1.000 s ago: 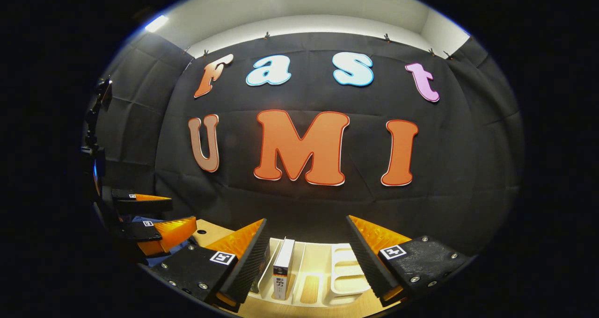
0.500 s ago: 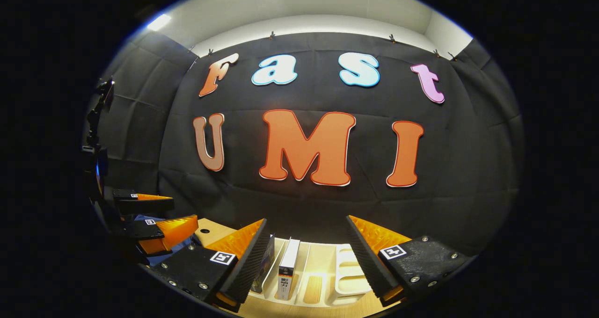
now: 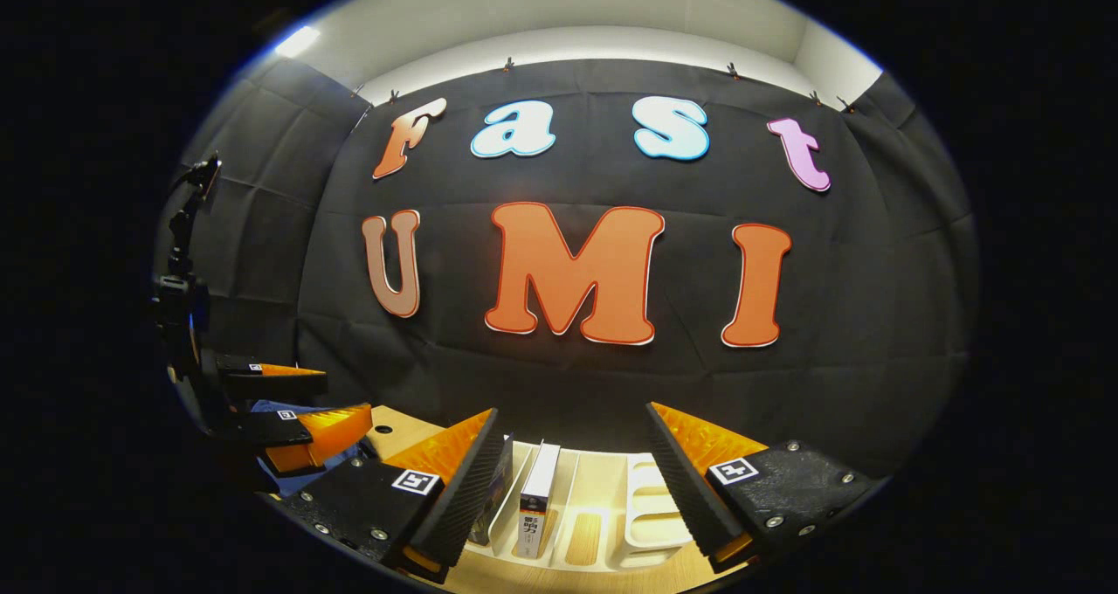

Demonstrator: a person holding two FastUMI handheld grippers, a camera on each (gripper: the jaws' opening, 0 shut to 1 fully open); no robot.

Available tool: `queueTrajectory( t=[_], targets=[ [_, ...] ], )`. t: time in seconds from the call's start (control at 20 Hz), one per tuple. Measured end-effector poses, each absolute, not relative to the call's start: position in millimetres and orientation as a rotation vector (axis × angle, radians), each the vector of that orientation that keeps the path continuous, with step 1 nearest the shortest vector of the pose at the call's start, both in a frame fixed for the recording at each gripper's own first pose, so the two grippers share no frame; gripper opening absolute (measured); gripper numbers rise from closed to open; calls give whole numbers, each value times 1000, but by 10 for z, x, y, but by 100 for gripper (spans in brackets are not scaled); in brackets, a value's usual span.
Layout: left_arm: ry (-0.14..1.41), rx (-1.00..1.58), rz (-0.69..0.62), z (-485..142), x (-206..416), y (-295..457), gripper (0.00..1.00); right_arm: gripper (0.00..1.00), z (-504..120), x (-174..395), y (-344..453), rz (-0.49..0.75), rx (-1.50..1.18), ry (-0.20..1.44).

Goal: Open the schoolbag, grab two books from the bookshelf and put them into the schoolbag.

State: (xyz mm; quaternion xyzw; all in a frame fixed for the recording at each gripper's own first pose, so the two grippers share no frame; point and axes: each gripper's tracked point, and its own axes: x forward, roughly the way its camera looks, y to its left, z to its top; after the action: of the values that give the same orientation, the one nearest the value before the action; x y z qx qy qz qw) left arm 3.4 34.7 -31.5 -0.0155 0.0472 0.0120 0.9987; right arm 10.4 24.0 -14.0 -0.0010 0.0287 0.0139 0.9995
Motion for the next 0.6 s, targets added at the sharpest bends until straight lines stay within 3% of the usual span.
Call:
queueTrajectory(
  t=[0.35,0.6],
  targets=[
    [190,-14,121,-626,-62,876,96,96,-237,122,350,63,1,86],
    [315,103,115,-1070,-245,1100,96,96,-348,123,403,92,21,113]
  ],
)
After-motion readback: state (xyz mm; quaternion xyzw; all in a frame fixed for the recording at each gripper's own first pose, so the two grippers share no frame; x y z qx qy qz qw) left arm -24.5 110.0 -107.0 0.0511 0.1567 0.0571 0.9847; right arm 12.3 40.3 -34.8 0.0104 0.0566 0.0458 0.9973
